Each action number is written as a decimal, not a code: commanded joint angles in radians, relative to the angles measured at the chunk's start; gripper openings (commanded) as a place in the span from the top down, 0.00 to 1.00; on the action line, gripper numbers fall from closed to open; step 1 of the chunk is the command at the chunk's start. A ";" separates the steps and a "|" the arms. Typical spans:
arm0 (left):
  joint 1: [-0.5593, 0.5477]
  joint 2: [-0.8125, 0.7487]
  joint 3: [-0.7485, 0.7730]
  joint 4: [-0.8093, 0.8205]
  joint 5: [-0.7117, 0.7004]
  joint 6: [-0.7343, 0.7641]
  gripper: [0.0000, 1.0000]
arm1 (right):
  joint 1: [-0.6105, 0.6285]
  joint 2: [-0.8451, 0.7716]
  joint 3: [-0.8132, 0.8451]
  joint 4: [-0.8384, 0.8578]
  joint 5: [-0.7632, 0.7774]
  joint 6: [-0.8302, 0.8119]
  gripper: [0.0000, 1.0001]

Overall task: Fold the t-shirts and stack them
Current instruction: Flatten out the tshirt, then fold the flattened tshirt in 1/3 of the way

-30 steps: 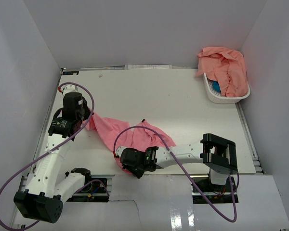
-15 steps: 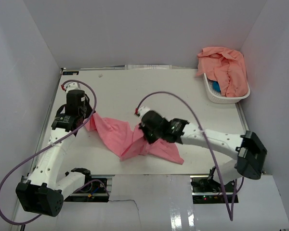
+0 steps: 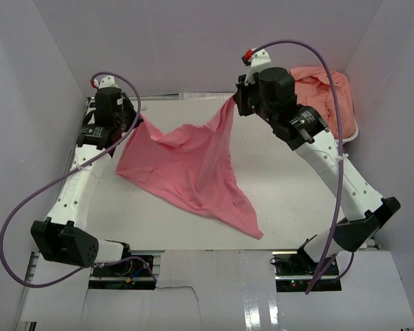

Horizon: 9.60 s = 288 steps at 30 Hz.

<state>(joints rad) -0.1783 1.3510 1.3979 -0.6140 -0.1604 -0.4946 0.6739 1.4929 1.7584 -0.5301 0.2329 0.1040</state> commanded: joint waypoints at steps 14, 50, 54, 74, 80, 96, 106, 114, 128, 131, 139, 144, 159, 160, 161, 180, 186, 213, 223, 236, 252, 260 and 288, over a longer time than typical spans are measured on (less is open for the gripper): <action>0.005 -0.548 -0.115 0.192 0.053 -0.004 1.00 | -0.002 -0.497 -0.030 0.052 -0.127 -0.132 0.92; -0.013 -0.891 0.019 0.301 0.048 0.130 1.00 | -0.573 -0.873 0.183 0.257 -0.691 -0.061 0.92; -0.012 -0.934 0.035 0.301 0.041 0.116 1.00 | -0.608 -0.875 0.248 0.271 -0.716 -0.027 0.92; -0.012 -0.410 -0.275 0.549 -0.074 0.048 1.00 | -0.629 -0.415 -0.217 0.433 -0.609 0.099 0.92; -0.006 -0.101 -0.103 0.606 -0.096 0.064 1.00 | -0.631 -0.082 0.078 0.424 -0.658 0.121 0.92; 0.091 0.183 0.109 0.530 0.048 -0.042 1.00 | -0.655 0.018 0.051 0.482 -0.687 0.181 0.92; 0.063 0.131 -0.295 0.311 0.090 -0.194 1.00 | -0.637 -0.186 -0.532 0.182 -0.684 0.175 0.92; 0.060 0.063 -0.430 0.068 0.061 -0.205 1.00 | -0.496 -0.339 -0.863 0.042 -0.570 0.181 0.92; 0.062 -0.156 -0.580 -0.078 0.021 -0.285 1.00 | -0.248 -0.574 -1.179 -0.074 -0.354 0.362 0.92; 0.065 -0.193 -0.589 -0.082 -0.040 -0.291 1.00 | -0.227 -0.643 -1.139 -0.152 -0.246 0.405 0.92; 0.088 -0.138 -0.531 -0.090 -0.080 -0.254 1.00 | -0.226 -0.619 -1.053 -0.225 -0.119 0.393 0.92; 0.086 -0.127 -0.545 -0.092 -0.082 -0.245 1.00 | -0.200 -0.589 -1.105 -0.194 -0.155 0.399 0.92; 0.092 -0.013 -0.511 -0.046 -0.051 -0.318 1.00 | -0.186 -0.387 -0.792 -0.168 0.026 0.332 0.92; 0.091 -0.001 -0.507 -0.043 -0.042 -0.321 1.00 | -0.188 -0.375 -0.772 -0.168 0.043 0.326 0.92; 0.091 0.020 -0.504 -0.033 -0.039 -0.325 1.00 | -0.188 -0.361 -0.757 -0.163 0.046 0.310 0.92; 0.089 0.207 -0.278 -0.049 -0.134 -0.334 1.00 | -0.359 -0.036 -0.493 -0.058 -0.036 0.183 0.92; 0.089 0.264 -0.220 -0.056 -0.149 -0.349 1.00 | -0.376 0.072 -0.381 -0.047 -0.069 0.158 0.92; 0.089 0.410 -0.004 -0.096 -0.177 -0.341 1.00 | -0.395 0.401 0.016 -0.119 -0.099 0.103 0.92; 0.089 0.467 0.038 -0.105 -0.188 -0.331 1.00 | -0.410 0.515 0.163 -0.136 -0.110 0.100 0.91; 0.092 0.444 0.115 -0.179 -0.225 -0.294 0.02 | -0.427 0.454 0.095 -0.125 -0.053 0.086 0.11; 0.048 0.378 -0.074 -0.110 -0.096 -0.231 0.04 | -0.424 0.151 -0.574 0.076 -0.153 0.126 0.32; 0.033 0.474 -0.048 -0.076 -0.074 -0.278 0.05 | -0.424 0.208 -0.591 0.117 -0.161 0.128 0.42; 0.026 0.674 -0.033 -0.059 -0.154 -0.360 0.07 | -0.425 0.311 -0.461 -0.096 0.204 0.077 0.92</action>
<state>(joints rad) -0.1566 1.9705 1.3777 -0.7029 -0.3168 -0.8295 0.2501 1.7817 1.2362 -0.5629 0.2840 0.1993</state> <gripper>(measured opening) 0.932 0.086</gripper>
